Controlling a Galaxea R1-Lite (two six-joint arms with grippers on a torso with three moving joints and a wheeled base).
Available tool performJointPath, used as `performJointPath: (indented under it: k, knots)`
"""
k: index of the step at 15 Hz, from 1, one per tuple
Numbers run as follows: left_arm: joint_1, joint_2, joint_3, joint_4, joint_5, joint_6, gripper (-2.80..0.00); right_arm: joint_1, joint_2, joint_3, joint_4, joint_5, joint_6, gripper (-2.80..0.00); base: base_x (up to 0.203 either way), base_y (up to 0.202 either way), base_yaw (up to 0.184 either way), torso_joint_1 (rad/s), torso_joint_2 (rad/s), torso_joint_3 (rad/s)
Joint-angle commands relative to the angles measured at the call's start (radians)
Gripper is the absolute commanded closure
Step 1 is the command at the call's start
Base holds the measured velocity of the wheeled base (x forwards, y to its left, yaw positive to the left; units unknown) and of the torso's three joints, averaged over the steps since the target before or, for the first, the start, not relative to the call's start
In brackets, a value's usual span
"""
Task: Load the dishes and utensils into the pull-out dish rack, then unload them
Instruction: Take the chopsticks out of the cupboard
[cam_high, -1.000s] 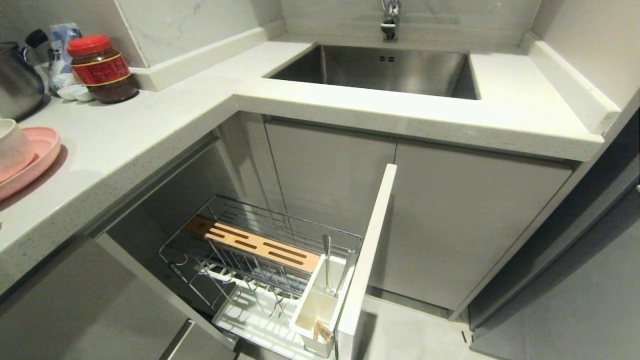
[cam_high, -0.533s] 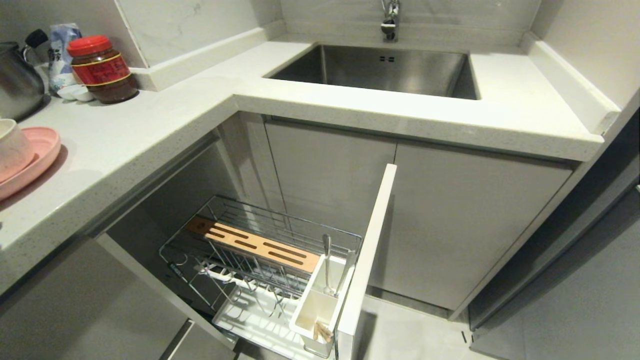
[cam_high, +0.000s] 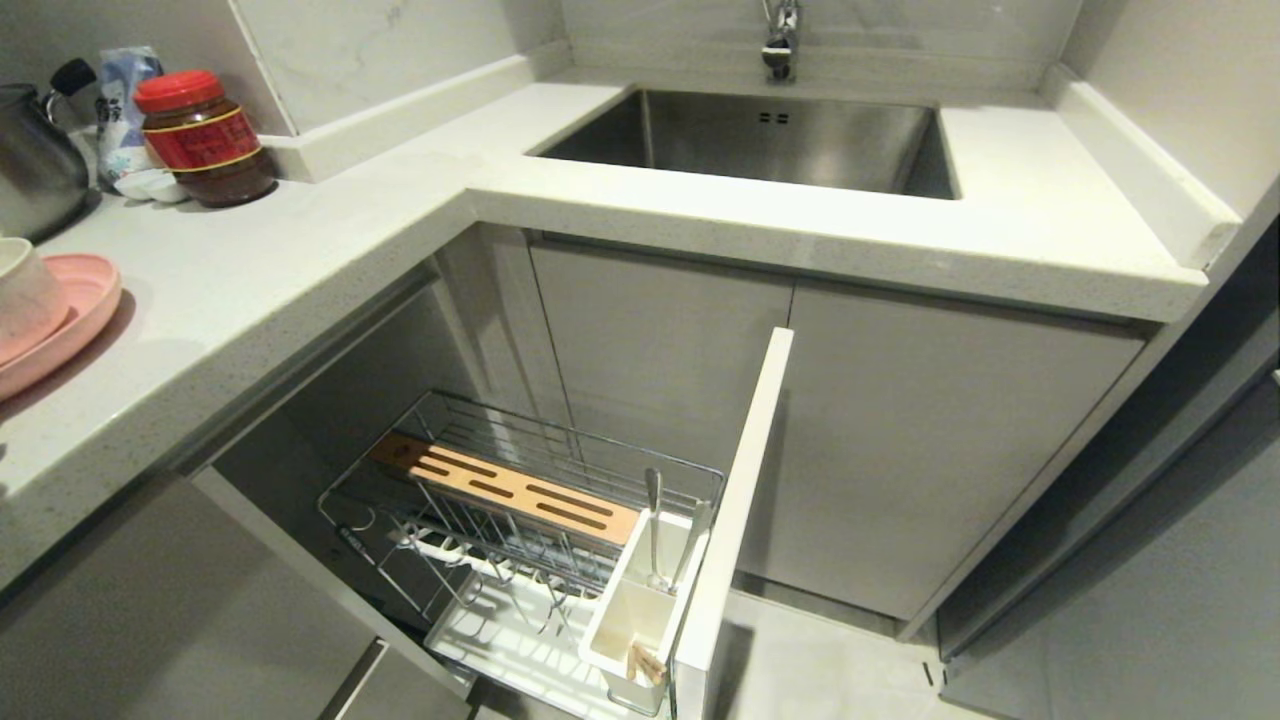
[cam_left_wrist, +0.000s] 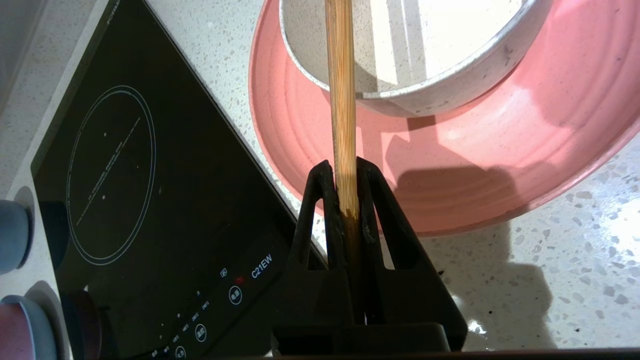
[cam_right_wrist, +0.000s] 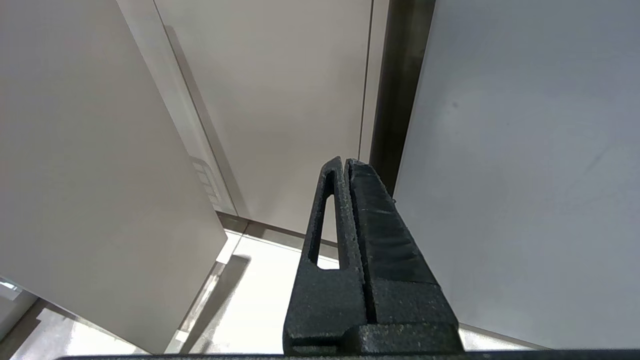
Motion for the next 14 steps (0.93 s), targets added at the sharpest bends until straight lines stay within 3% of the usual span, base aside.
performJointPath:
  k: [1,14]
  knots:
    - [0.001,0.002,0.006,0.004,0.004,0.001,-2.8,0.0,-0.001,0.026,-0.001,0.0,0.0,0.0,0.0,0.0,0.0,0.0,0.0,0.0]
    - [-0.001,-0.019,-0.019,-0.016,-0.001,-0.01,-2.8,0.0,0.001,0.026,-0.001,0.0,0.0,0.0,0.0,0.0,0.0,0.0,0.0,0.0]
